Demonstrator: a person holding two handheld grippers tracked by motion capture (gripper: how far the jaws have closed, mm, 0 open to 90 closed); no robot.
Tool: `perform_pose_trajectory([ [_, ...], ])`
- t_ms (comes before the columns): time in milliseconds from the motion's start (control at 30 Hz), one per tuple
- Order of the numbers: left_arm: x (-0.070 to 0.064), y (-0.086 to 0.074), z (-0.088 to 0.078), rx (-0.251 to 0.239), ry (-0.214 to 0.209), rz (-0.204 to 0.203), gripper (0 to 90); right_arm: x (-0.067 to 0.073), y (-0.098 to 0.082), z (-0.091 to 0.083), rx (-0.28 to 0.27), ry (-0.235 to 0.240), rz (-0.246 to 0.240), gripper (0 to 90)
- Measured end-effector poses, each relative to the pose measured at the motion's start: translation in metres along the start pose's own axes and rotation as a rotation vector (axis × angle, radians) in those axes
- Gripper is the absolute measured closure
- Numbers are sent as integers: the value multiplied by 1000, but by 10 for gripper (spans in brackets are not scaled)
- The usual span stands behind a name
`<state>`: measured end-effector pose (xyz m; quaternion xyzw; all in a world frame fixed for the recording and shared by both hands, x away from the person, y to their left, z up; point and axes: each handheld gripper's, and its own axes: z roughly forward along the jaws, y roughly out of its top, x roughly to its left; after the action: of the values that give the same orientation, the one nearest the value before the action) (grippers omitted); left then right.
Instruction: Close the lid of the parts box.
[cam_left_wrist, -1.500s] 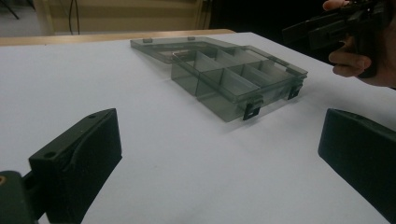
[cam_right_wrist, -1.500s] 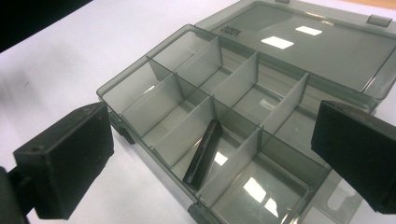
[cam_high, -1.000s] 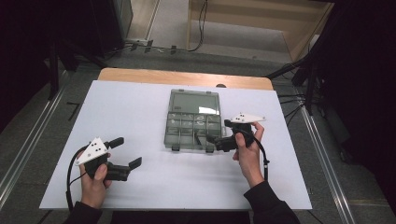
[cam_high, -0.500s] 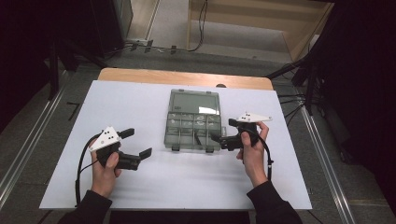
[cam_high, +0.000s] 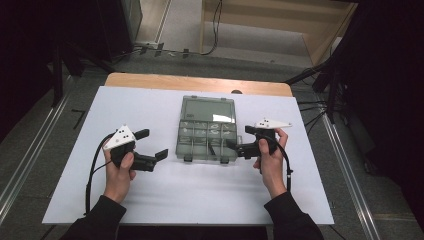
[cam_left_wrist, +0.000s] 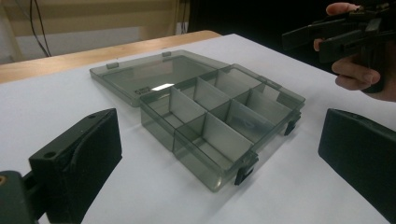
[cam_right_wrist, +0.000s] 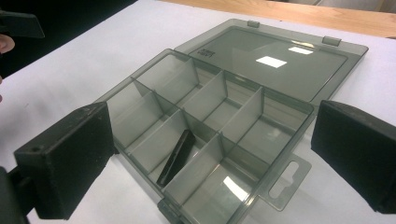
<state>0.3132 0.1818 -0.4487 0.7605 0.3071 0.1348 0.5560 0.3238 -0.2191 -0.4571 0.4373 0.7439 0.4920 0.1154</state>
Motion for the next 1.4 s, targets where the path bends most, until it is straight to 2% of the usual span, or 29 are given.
perform_pose_trajectory([
  [300, 10, 14, 20, 17, -11, -3, 0, -9, 7, 4, -27, -7, 39, 0],
  [567, 18, 18, 40, 29, -19, -9, 0, -17, 14, 7, -32, -11, 65, 0],
  [900, 33, 27, 64, 38, -3, -13, 0, -26, 27, 12, -30, 2, 79, 0],
  [1167, 48, 33, 81, 55, -15, -62, 0, -33, 34, 25, -10, -3, 89, 0],
  [1333, 55, 36, 92, 71, -9, -65, 4, -41, 38, 33, -3, 3, 113, 0],
  [1400, 58, 37, 95, 70, -5, -73, 33, -45, 39, 36, -2, 4, 123, 0],
])
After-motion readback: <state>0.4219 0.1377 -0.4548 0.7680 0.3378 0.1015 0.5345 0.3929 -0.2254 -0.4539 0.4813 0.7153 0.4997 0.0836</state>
